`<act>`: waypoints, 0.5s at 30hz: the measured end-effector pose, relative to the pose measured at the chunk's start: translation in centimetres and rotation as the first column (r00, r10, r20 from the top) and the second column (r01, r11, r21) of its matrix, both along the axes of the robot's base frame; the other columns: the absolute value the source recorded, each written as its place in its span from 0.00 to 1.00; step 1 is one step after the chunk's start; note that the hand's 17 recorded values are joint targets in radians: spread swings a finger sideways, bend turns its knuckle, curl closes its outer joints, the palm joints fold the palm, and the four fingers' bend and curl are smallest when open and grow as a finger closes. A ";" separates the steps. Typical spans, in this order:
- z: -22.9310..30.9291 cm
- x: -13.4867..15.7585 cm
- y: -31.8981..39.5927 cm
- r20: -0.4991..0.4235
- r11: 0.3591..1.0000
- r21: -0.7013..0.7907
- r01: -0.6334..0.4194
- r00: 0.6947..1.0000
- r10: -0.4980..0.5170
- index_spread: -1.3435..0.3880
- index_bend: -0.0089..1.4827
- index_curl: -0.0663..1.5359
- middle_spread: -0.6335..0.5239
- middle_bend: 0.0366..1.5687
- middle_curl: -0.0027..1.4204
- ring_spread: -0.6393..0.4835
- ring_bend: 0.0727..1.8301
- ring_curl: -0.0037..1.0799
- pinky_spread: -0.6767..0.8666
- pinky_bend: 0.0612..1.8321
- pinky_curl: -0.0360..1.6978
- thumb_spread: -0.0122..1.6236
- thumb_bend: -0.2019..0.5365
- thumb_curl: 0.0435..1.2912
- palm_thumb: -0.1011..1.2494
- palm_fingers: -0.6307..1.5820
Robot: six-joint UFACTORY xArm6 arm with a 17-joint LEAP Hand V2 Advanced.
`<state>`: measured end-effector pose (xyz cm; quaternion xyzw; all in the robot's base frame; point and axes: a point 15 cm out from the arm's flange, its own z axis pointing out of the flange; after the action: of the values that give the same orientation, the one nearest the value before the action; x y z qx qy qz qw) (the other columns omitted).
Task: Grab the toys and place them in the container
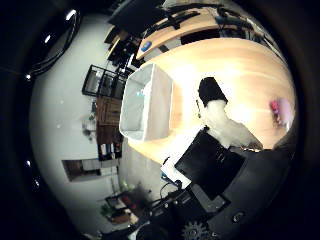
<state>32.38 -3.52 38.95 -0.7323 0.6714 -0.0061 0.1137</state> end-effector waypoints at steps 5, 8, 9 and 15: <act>-0.2 -0.2 -2.2 0.003 1.000 -0.005 0.018 1.000 -0.018 0.41 0.17 0.31 0.23 0.09 0.19 0.24 0.44 0.22 0.55 0.31 0.02 0.62 0.24 0.38 0.50 0.53; -0.4 -0.4 -4.0 0.002 0.999 -0.007 0.042 0.999 -0.042 0.41 0.17 0.31 0.23 0.09 0.19 0.24 0.44 0.22 0.55 0.31 0.02 0.62 0.24 0.38 0.50 0.53; -0.4 -0.4 -4.5 0.003 0.999 -0.008 0.048 0.999 -0.048 0.41 0.17 0.31 0.23 0.09 0.19 0.24 0.44 0.22 0.55 0.31 0.02 0.62 0.24 0.38 0.50 0.53; -0.9 -0.9 -8.2 -0.003 0.995 -0.011 0.095 0.995 -0.095 0.41 0.17 0.30 0.23 0.09 0.19 0.24 0.44 0.22 0.55 0.31 0.02 0.62 0.24 0.38 0.50 0.53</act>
<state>31.43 -11.70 38.04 -0.7002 0.7055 -0.0139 0.1084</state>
